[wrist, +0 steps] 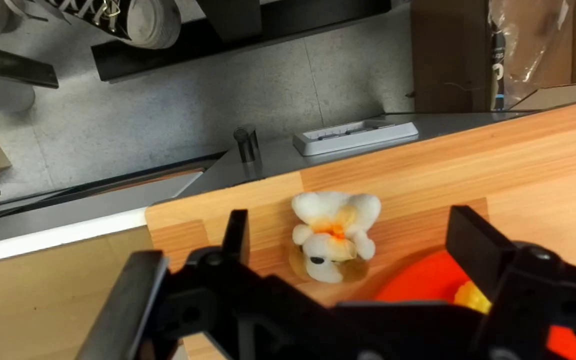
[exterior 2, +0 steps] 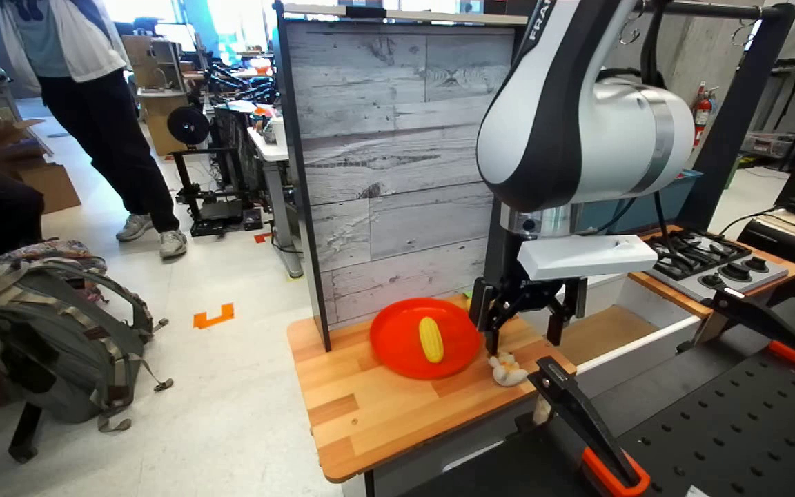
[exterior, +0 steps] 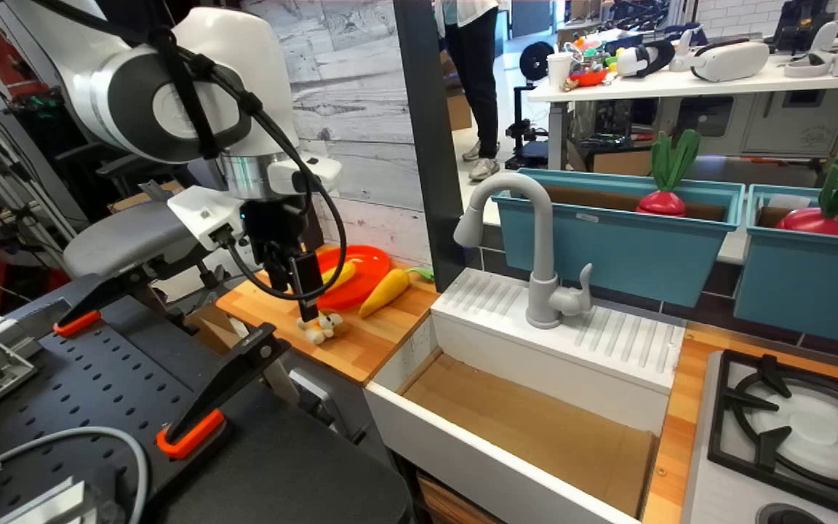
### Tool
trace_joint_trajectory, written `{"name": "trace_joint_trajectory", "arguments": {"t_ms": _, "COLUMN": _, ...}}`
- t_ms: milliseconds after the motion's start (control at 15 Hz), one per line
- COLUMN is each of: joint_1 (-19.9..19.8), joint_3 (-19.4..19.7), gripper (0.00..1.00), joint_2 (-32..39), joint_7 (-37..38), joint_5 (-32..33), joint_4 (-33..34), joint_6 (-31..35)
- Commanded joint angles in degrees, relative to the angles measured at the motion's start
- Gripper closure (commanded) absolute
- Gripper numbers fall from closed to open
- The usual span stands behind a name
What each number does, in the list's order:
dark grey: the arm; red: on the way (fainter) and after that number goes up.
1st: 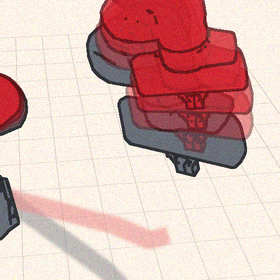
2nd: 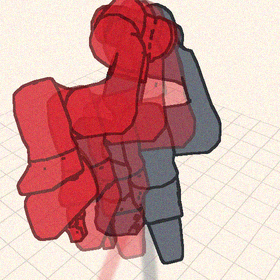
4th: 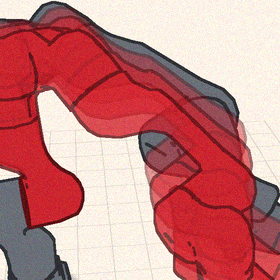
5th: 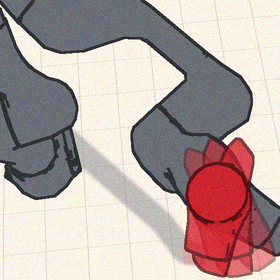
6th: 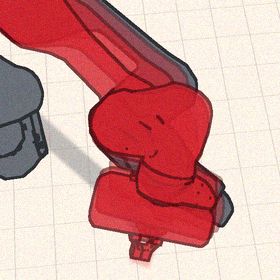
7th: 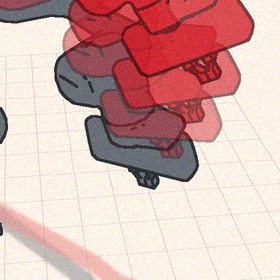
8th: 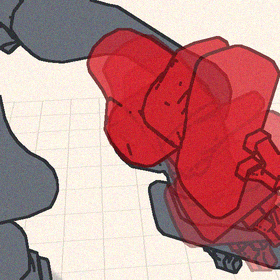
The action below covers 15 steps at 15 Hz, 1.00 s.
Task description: Pick up the corn from the counter and put it on the orange plate, then move the tap to the left, then pick up the plush toy from the right side of the counter and put it on the left
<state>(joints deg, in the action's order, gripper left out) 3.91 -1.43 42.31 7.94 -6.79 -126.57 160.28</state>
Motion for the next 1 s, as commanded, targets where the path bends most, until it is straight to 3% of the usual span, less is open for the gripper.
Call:
{"name": "trace_joint_trajectory", "arguments": {"t_ms": 0, "joint_1": 2.65, "joint_3": 2.31, "gripper": 0.0, "joint_2": 3.6, "joint_7": 0.41, "joint_5": 2.73, "joint_4": 1.18, "joint_6": 5.64}}
{"name": "trace_joint_trajectory", "arguments": {"t_ms": 600, "joint_1": 7.08, "joint_3": 4.97, "gripper": 0.0, "joint_2": 11.34, "joint_7": 1.0, "joint_5": 3.37, "joint_4": 4.71, "joint_6": 13.87}}
{"name": "trace_joint_trajectory", "arguments": {"t_ms": 667, "joint_1": 7.3, "joint_3": 5.1, "gripper": 0.25, "joint_2": 11.97, "joint_7": 0.95, "joint_5": 3.29, "joint_4": 5.25, "joint_6": 14.66}}
{"name": "trace_joint_trajectory", "arguments": {"t_ms": 733, "joint_1": 7.65, "joint_3": 5.34, "gripper": 0.26, "joint_2": 12.37, "joint_7": 0.95, "joint_5": 3.23, "joint_4": 5.63, "joint_6": 15.25}}
{"name": "trace_joint_trajectory", "arguments": {"t_ms": 933, "joint_1": 7.84, "joint_3": 5.49, "gripper": 0.49, "joint_2": 13.26, "joint_7": 0.68, "joint_5": 3.09, "joint_4": 6.65, "joint_6": 16.34}}
